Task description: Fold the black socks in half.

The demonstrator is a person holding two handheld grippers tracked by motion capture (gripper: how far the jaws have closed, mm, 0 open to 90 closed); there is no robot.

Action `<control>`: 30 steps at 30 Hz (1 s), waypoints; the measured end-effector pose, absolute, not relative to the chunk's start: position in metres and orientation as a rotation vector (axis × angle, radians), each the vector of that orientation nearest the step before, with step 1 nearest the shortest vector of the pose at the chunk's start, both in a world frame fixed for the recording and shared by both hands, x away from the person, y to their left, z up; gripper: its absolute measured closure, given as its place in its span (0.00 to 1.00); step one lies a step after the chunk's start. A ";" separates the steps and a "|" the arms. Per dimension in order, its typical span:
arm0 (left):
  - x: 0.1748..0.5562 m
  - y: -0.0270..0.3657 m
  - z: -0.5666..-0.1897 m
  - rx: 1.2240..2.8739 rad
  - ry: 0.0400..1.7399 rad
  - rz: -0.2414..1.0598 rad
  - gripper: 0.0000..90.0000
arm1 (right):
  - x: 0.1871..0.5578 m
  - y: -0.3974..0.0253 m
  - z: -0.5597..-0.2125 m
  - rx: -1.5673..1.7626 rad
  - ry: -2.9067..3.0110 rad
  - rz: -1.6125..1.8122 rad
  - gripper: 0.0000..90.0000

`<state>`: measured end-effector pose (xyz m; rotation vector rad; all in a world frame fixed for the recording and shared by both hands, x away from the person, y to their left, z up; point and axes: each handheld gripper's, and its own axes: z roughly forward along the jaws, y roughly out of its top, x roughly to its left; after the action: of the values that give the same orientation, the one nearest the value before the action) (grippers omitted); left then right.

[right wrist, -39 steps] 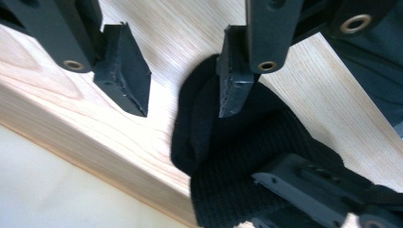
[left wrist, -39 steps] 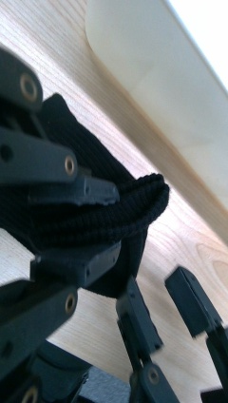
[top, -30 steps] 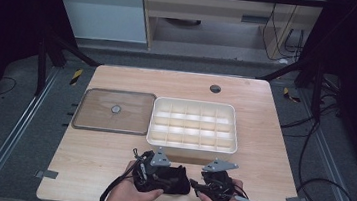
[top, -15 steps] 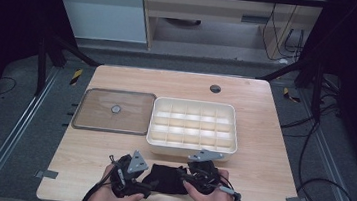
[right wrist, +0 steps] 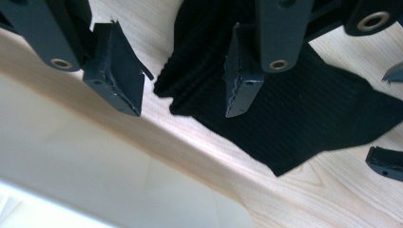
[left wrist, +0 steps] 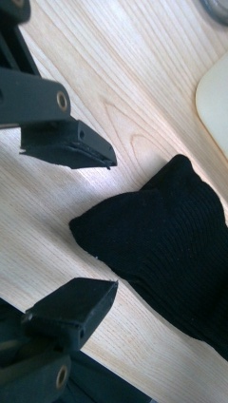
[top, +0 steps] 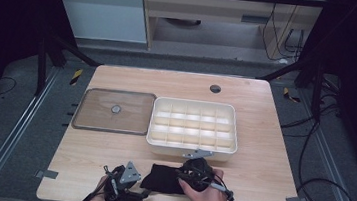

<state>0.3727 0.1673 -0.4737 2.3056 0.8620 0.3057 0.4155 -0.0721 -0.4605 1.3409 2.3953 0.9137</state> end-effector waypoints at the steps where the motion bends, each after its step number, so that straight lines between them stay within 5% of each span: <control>1: 0.375 0.167 -0.475 2.312 0.866 0.299 0.46 | 0.415 -0.073 -0.462 1.341 2.404 0.907 0.52; 8: 0.380 0.165 -0.478 2.325 0.905 0.252 0.66 | 0.413 -0.074 -0.468 1.345 2.449 0.925 0.50; 14: 0.390 0.166 -0.478 2.328 0.921 0.198 0.93 | 0.407 -0.076 -0.472 1.320 2.492 0.901 0.54; 25: 0.396 0.170 -0.473 2.331 0.930 0.185 0.97 | 0.403 -0.073 -0.478 1.296 2.521 0.865 0.56; 30: 0.395 0.169 -0.470 2.328 0.921 0.186 0.96 | 0.401 -0.072 -0.481 1.280 2.544 0.894 0.70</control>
<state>0.3950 0.1691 -0.4703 2.3284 0.9205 0.1856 0.4015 -0.0719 -0.4810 1.2805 2.5435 0.8940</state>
